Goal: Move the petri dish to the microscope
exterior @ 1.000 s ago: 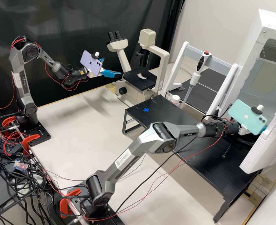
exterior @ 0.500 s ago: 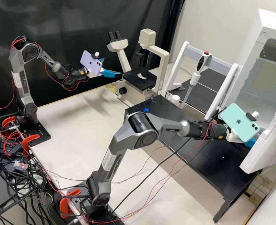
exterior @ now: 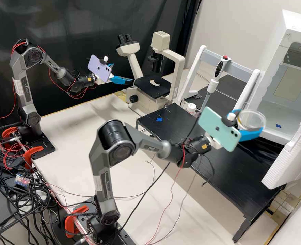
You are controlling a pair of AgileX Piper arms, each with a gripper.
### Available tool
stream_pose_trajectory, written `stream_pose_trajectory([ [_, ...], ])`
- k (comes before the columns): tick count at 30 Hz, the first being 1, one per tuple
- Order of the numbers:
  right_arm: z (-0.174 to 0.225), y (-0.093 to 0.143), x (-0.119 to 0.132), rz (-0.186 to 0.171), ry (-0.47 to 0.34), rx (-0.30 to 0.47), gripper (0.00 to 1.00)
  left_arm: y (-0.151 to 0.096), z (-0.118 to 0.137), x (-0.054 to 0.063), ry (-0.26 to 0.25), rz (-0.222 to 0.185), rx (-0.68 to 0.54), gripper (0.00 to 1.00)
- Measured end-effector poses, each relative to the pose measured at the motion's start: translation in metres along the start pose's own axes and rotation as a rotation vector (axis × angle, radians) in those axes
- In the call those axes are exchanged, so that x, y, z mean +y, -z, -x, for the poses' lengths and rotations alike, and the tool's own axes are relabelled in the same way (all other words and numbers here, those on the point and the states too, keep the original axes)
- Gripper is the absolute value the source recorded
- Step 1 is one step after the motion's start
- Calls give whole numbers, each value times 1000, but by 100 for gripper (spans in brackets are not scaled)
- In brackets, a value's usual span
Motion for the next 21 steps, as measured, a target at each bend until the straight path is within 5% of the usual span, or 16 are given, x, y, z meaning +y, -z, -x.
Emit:
stream_pose_trajectory([
  [9,47,56,-26,-44,95,234,0,0,0,0,0,0,0,100],
  [21,67,104,-86,16,328,393,0,0,0,0,0,0,0,100],
])
